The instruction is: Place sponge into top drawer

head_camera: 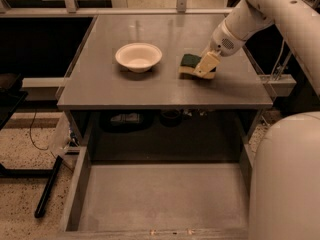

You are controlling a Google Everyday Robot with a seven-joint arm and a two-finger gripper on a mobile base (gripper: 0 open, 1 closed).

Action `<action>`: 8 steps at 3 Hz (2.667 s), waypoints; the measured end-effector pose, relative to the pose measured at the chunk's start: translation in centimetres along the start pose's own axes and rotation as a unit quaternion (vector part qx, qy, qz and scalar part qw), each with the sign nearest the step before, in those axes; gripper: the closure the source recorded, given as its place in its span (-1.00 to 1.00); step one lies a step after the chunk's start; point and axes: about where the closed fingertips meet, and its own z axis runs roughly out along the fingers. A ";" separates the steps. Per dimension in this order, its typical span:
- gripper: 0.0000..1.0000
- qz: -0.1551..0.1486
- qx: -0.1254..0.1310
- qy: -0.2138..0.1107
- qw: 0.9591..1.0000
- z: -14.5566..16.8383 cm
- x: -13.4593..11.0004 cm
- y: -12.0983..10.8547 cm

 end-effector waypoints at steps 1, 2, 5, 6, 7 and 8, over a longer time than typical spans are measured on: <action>1.00 0.003 0.012 0.004 1.000 -1.9 0.2 2.5; 1.00 -0.001 0.028 0.007 1.000 -4.2 1.3 5.8; 1.00 0.040 0.064 -0.077 0.994 -5.6 7.4 18.1; 1.00 0.070 0.033 -0.107 0.991 -2.2 9.8 21.4; 1.00 0.070 0.033 -0.107 0.991 -2.2 9.8 21.4; 1.00 0.070 0.028 -0.080 0.994 2.0 10.0 20.3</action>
Offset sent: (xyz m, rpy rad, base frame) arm -0.1266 -0.0213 0.0369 -0.0545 -0.0713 -0.0475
